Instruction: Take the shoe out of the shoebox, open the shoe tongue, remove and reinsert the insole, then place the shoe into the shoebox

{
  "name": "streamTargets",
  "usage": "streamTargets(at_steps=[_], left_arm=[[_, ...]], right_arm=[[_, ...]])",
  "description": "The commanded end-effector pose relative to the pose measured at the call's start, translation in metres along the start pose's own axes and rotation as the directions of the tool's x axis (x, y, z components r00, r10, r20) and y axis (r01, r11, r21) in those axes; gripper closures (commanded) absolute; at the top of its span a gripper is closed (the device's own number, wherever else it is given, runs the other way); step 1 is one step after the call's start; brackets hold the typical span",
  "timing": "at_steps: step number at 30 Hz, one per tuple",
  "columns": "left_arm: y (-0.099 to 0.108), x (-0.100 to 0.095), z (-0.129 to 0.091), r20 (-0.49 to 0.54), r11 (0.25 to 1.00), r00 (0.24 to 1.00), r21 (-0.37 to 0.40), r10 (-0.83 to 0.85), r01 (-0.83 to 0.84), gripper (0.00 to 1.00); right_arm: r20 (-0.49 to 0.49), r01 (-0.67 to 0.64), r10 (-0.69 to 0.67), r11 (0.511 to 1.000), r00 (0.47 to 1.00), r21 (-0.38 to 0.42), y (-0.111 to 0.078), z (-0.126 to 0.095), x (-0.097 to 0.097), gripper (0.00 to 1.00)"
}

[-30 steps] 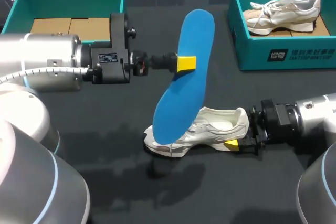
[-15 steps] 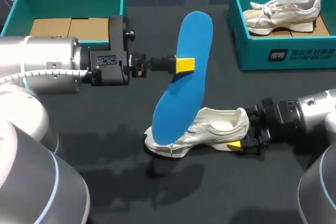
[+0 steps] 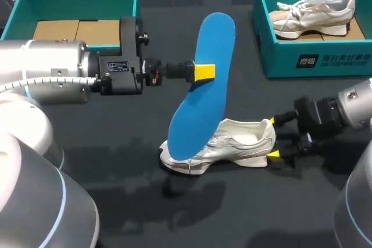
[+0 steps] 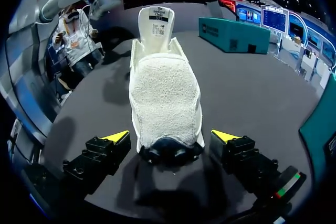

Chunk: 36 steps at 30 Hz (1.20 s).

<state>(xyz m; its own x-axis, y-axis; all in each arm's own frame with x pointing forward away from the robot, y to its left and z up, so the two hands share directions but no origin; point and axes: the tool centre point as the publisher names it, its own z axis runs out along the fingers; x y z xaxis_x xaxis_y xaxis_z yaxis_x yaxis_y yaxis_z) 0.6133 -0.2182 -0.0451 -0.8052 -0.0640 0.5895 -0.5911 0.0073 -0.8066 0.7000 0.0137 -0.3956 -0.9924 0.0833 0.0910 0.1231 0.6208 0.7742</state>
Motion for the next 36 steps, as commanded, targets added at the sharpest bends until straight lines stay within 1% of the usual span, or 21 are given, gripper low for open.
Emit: streamTargets(at_steps=[1, 7, 9, 12, 15, 16, 20, 21, 22, 29, 32, 36], left_arm=[[0.002, 0.001, 0.0, 0.002, 1.0, 1.0, 0.005, 0.0, 0.0, 1.0], [0.002, 0.001, 0.0, 0.002, 1.0, 1.0, 0.005, 0.0, 0.0, 1.0], [0.002, 0.001, 0.0, 0.002, 1.0, 1.0, 0.005, 0.0, 0.0, 1.0], [0.002, 0.001, 0.0, 0.002, 1.0, 1.0, 0.005, 0.0, 0.0, 1.0], [0.002, 0.001, 0.0, 0.002, 1.0, 1.0, 0.005, 0.0, 0.0, 1.0], [0.002, 0.001, 0.0, 0.002, 1.0, 1.0, 0.005, 0.0, 0.0, 1.0], [0.002, 0.001, 0.0, 0.002, 1.0, 1.0, 0.005, 0.0, 0.0, 1.0], [0.002, 0.001, 0.0, 0.002, 1.0, 1.0, 0.005, 0.0, 0.0, 1.0], [0.002, 0.001, 0.0, 0.002, 1.0, 1.0, 0.005, 0.0, 0.0, 1.0], [0.002, 0.001, 0.0, 0.002, 1.0, 1.0, 0.005, 0.0, 0.0, 1.0], [0.002, 0.001, 0.0, 0.002, 1.0, 1.0, 0.005, 0.0, 0.0, 1.0], [0.002, 0.001, 0.0, 0.002, 1.0, 1.0, 0.005, 0.0, 0.0, 1.0]], right_arm=[[0.002, -0.018, 0.018, 0.974, 1.0, 0.225, 0.01, -0.013, 0.004, 0.0], [0.014, -0.04, 0.037, 0.922, 0.999, 0.386, 0.017, -0.018, 0.006, 0.0], [0.008, -0.053, 0.055, 0.887, 0.998, 0.459, 0.02, -0.018, 0.008, 0.0], [0.015, -0.067, 0.07, 0.841, 0.997, 0.537, 0.026, -0.019, 0.008, 0.0], [0.027, -0.073, 0.071, 0.808, 0.997, 0.585, 0.033, -0.021, 0.009, 0.0], [0.037, -0.081, 0.074, 0.785, 0.997, 0.615, 0.035, -0.021, 0.01, 0.0], [0.049, -0.083, 0.068, 0.763, 0.996, 0.641, 0.037, -0.023, 0.009, 0.0], [0.049, -0.08, 0.064, 0.765, 0.997, 0.639, 0.038, -0.024, 0.009, 0.0], [0.053, -0.083, 0.064, 0.754, 0.997, 0.651, 0.038, -0.024, 0.009, 0.0], [0.059, -0.079, 0.053, 0.749, 0.997, 0.658, 0.042, -0.025, 0.008, 0.0], [0.055, -0.067, 0.041, 0.752, 0.998, 0.656, 0.048, -0.024, 0.008, 0.0], [0.046, -0.036, 0.008, 0.754, 0.999, 0.656, 0.063, -0.022, 0.005, 0.0]])
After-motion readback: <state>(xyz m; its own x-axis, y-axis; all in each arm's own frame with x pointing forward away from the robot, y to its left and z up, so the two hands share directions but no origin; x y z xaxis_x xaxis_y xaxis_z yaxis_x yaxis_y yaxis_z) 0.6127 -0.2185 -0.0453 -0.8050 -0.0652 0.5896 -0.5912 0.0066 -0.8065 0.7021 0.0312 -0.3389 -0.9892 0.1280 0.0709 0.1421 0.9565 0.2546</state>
